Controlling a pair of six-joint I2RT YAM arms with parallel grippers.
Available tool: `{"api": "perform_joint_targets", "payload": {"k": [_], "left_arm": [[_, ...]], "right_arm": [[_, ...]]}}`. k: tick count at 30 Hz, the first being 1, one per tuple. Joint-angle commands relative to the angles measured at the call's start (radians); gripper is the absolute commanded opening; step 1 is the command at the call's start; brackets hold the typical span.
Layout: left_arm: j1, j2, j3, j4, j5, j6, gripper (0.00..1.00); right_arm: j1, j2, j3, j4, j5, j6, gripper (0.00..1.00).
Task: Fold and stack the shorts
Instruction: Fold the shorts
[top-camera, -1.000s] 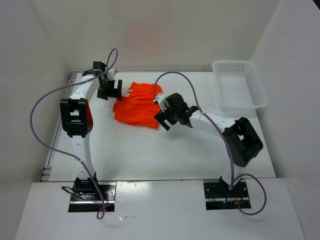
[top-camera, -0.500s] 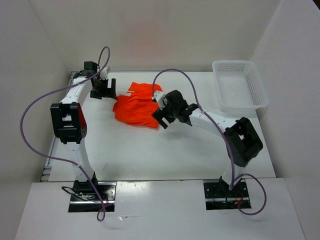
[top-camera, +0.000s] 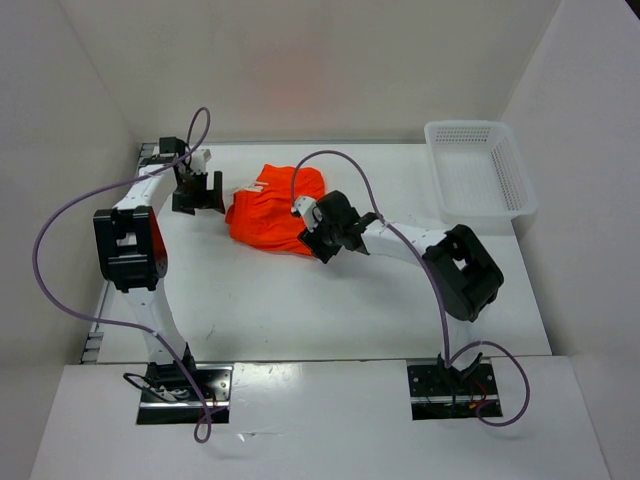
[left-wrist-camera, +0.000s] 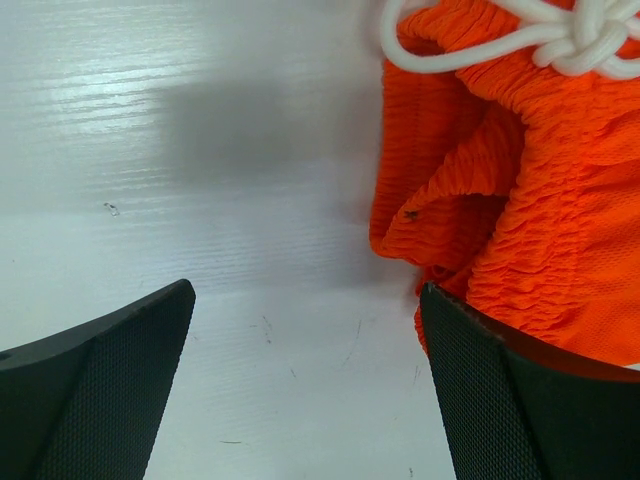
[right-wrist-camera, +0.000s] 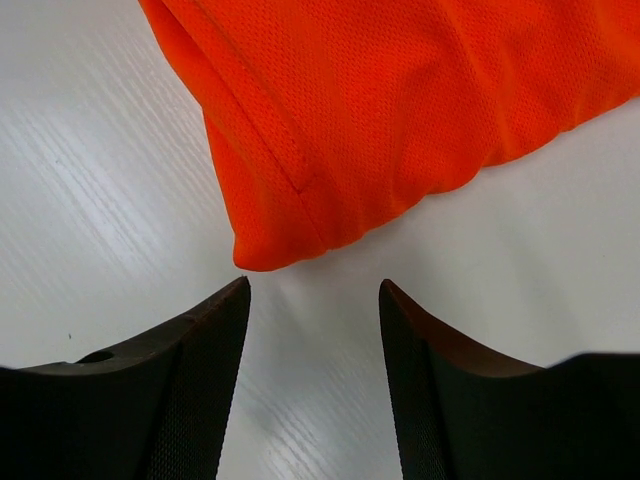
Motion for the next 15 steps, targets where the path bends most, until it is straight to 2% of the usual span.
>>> {"api": "perform_joint_targets", "payload": {"k": [1,5,12,14,15], "left_arm": [[0.007,-0.055,0.000,0.030,0.019,0.004,1.00],[0.007,-0.045,0.010,0.030,0.019,0.004,1.00],[0.007,-0.045,0.001,0.030,0.019,0.004,1.00],[0.007,-0.045,0.001,0.030,0.019,0.004,1.00],[0.007,-0.045,0.001,0.030,0.019,0.004,1.00]], "right_arm": [[0.004,0.024,0.047,0.033,-0.010,0.020,0.59],[0.015,0.044,0.076,0.042,-0.010,0.029,0.59],[0.025,0.072,0.096,0.031,-0.033,0.086,0.65],[0.025,0.082,0.105,0.053,-0.010,0.101,0.59],[0.034,0.092,0.105,0.053,0.029,0.110,0.47]]}}
